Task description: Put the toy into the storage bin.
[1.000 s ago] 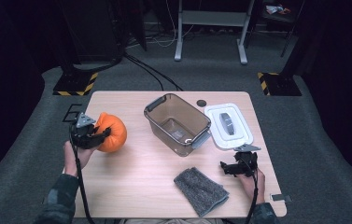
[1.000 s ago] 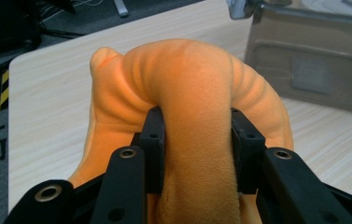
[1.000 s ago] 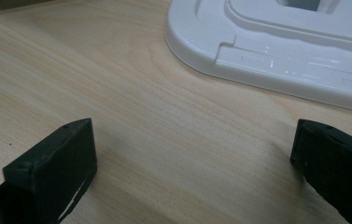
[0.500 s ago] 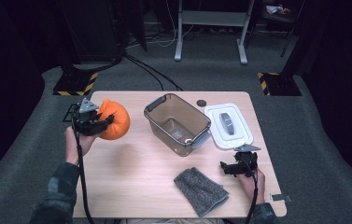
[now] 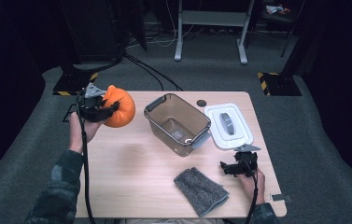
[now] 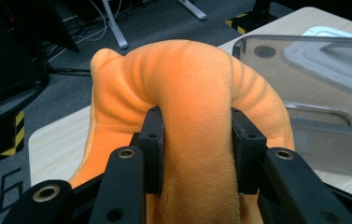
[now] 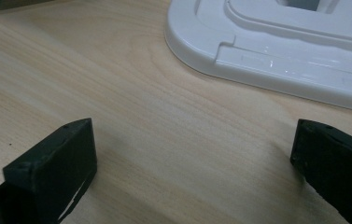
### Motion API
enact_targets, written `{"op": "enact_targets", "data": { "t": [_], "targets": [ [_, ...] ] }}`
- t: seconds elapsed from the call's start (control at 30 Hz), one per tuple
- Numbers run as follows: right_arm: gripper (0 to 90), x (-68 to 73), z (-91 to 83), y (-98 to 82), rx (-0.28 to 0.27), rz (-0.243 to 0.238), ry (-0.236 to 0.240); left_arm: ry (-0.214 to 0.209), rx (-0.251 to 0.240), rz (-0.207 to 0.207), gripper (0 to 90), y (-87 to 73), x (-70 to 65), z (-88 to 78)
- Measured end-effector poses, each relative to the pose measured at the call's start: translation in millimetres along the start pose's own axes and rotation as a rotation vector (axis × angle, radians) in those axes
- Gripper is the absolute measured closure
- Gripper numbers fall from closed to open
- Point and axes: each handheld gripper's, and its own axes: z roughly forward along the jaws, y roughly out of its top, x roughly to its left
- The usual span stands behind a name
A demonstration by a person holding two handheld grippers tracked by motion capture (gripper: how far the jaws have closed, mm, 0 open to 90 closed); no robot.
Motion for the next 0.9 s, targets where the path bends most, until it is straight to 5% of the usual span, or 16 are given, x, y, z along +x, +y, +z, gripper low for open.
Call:
{"op": "enact_targets", "data": {
  "t": [0.9],
  "targets": [
    [0.0,0.0,0.0,0.0,0.0,0.0,0.0,-0.1,0.011,0.062,61.5,66.2,-49.6,50.0]
  ]
}}
